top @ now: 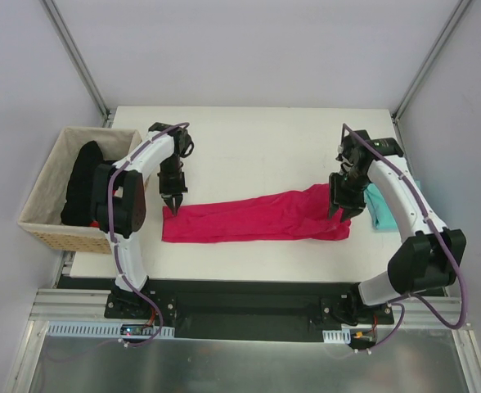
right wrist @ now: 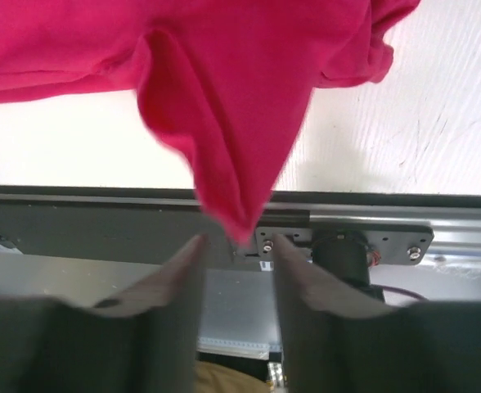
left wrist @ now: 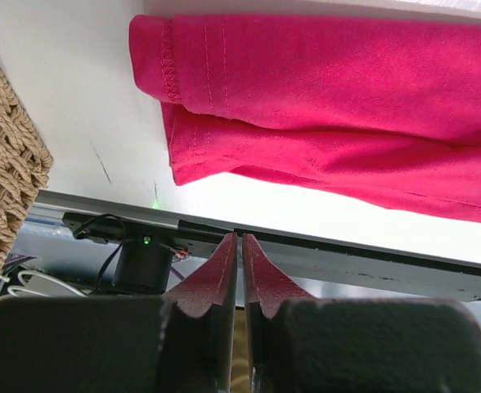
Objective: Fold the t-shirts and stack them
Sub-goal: Fold the other side of the tshirt into a rectangle
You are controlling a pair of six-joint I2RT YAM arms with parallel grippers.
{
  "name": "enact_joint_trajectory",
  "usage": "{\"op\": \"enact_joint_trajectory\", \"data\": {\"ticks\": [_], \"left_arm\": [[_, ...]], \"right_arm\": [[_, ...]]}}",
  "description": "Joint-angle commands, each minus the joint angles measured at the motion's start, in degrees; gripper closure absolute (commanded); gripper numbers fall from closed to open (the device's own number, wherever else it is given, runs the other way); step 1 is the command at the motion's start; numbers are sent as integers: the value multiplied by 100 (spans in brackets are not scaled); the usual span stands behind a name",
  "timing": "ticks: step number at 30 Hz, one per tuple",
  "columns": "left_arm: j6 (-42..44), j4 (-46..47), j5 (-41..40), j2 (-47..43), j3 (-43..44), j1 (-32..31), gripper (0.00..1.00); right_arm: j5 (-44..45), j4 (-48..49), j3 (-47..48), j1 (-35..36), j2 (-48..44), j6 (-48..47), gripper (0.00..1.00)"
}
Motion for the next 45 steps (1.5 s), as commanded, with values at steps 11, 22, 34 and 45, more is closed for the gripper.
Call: {"op": "enact_joint_trajectory", "data": {"ticks": [11, 22, 34, 45], "left_arm": [[116, -478, -82, 188, 461, -61, 94], [73, -627, -12, 522, 1392, -61, 94], [-33, -513, -38, 768, 1675, -44, 95], [-112, -285, -91, 821, 1079, -35, 95]], "right_arm": [[652, -632, 673, 104, 662, 210, 50], [960, 106, 1183, -19, 1576, 315, 51], [1127, 555, 2510, -511, 3211, 140, 58], [916, 880, 1783, -722, 3186, 210, 59]]}}
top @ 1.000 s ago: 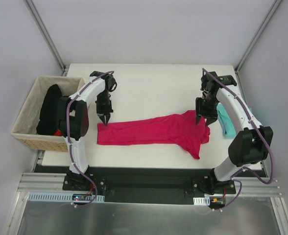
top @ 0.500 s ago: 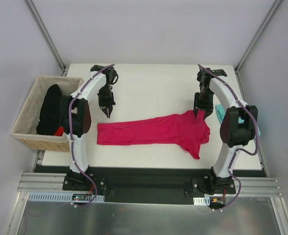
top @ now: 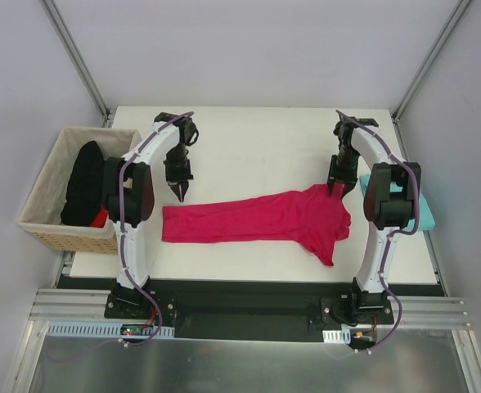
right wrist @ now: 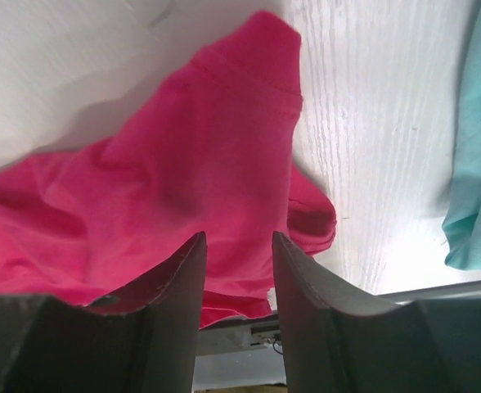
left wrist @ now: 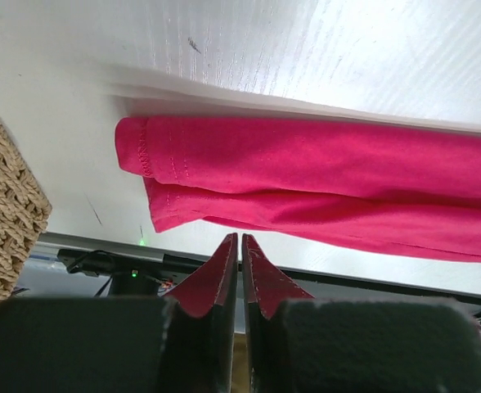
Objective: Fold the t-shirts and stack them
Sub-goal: Fold the other side of the tshirt into a rectangle
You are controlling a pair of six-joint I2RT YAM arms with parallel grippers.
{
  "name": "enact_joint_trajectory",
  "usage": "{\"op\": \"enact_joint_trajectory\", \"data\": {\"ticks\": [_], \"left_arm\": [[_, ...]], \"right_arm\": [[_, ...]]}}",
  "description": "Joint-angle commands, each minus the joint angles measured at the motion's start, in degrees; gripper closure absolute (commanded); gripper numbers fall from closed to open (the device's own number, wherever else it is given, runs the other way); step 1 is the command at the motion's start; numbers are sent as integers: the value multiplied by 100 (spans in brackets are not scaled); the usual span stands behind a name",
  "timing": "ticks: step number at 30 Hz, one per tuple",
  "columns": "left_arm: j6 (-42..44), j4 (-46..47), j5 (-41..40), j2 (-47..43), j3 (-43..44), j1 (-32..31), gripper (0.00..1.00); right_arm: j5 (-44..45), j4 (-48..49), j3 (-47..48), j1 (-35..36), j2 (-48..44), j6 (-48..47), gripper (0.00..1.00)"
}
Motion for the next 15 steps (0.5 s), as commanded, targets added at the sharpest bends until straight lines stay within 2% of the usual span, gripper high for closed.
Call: {"op": "enact_joint_trajectory", "data": {"ticks": [1, 8, 10, 11, 12, 14, 15], "left_arm": [[-82, -250, -91, -34, -332, -35, 96], [-64, -188, -82, 54, -359, -35, 96], [-81, -197, -56, 37, -271, -35, 96], [-90, -188, -55, 45, -254, -35, 96], [-99, -214, -55, 37, -236, -35, 96], [-125, -223, -55, 28, -245, -35, 96], [-134, -223, -55, 10, -271, -35, 96]], "right_arm": [[-41, 47, -530, -43, -425, 29, 59], [-94, 205, -682, -183, -399, 2, 59], [-138, 206, -620, -227, -303, 2, 67], [-155, 206, -559, -236, -285, 11, 73], [-208, 206, -532, -253, -224, 11, 86], [-226, 197, -479, -271, -171, 11, 98], [-226, 179, -436, -271, -144, 11, 99]]}}
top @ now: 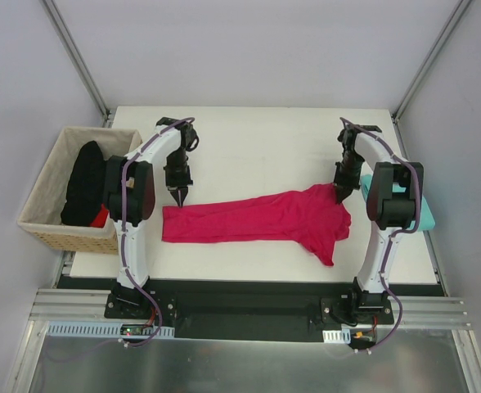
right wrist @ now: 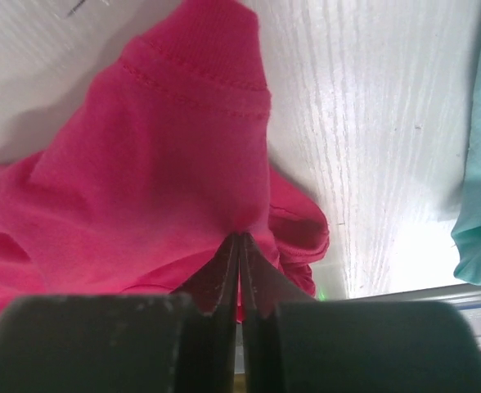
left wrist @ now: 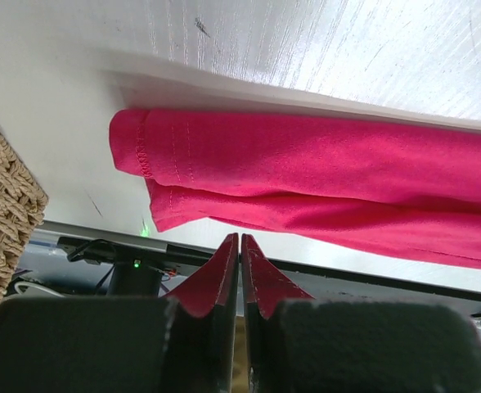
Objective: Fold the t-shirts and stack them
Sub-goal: Fold the other side of the tshirt into a rectangle
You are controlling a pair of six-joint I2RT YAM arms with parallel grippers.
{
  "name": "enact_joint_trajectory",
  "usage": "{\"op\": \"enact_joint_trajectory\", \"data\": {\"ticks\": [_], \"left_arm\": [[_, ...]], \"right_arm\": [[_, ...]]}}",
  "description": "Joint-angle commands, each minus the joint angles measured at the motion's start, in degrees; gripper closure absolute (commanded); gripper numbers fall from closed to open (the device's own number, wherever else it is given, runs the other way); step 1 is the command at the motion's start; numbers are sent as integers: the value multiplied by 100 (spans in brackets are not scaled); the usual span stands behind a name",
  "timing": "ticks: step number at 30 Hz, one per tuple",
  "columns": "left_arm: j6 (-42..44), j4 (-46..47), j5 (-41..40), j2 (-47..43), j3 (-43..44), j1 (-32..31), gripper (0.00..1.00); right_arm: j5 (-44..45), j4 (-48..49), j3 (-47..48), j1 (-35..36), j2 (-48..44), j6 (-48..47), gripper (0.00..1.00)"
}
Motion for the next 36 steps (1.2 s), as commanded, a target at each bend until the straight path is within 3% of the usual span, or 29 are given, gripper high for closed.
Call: {"op": "enact_joint_trajectory", "data": {"ticks": [1, 21, 31, 32, 34, 36], "left_arm": [[-134, -199, -55, -81, 116, -37, 96], [-205, -129, -38, -169, 63, -37, 96], [-266, -76, -240, -161, -113, -46, 96], [-292, -76, -249, -204, -130, -46, 95], [-293, -76, -266, -257, -165, -46, 94], [-301, -102, -310, -398, -192, -46, 94]], "right_arm": [[-117, -68, 332, -57, -98, 15, 99], [-363, -367, 1070, -92, -642, 94, 99], [-451, -226, 912, -84, -423, 95, 99], [-390, -235, 912, -92, -397, 103, 97], [-389, -348, 982, -83, -336, 60, 82], [-389, -384, 983, -83, -379, 68, 79]]}}
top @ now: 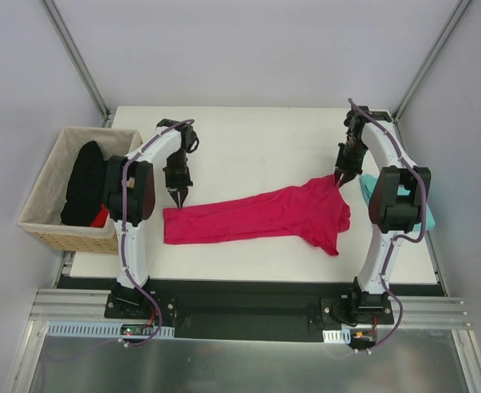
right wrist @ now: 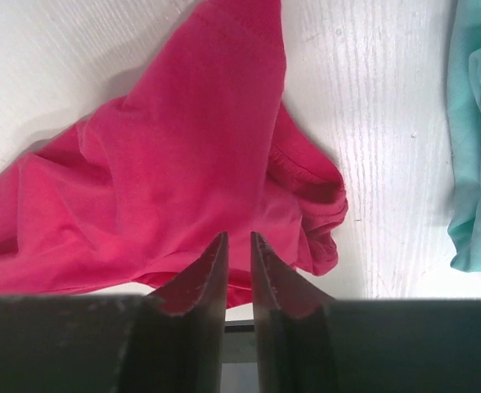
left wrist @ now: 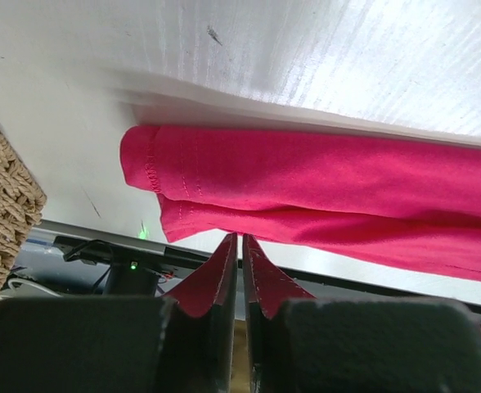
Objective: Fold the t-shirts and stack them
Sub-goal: Fold the other side of the tshirt into a rectangle
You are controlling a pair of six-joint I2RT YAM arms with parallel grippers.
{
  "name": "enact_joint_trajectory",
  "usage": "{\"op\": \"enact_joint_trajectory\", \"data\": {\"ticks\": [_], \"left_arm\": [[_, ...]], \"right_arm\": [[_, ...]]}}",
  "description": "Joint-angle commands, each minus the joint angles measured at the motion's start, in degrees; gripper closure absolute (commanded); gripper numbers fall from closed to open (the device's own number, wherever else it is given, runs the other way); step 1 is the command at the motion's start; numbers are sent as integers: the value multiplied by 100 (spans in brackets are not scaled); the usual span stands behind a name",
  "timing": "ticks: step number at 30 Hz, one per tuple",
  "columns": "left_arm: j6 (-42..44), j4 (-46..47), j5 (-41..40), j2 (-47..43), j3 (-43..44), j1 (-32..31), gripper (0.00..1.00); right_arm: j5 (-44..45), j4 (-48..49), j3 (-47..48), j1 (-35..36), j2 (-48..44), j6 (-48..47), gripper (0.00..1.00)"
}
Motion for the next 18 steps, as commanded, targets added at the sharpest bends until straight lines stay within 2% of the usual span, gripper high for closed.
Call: {"op": "enact_joint_trajectory", "data": {"ticks": [1, 3, 4, 7, 13, 18], "left_arm": [[-155, -247, -275, -500, -167, -44, 94], [-199, -273, -311, -615, -308, -44, 94], [-216, -282, -328, -668, -492, -44, 93], [-278, -282, -381, -852, -756, -44, 93], [-383, -273, -539, -1046, -1301, -44, 90], [-498, -221, -846, -879, -1495, -44, 89]], "right_arm": [[-7, -192, 15, -20, -267, 14, 70], [116, -165, -65, 24, -452, 22, 64], [142, -130, -152, 50, -540, -4, 57], [117, -51, -346, 120, -839, -4, 52], [-15, -16, -768, 296, -1051, 4, 53], [-77, -68, -795, 419, -1139, -4, 53]]}}
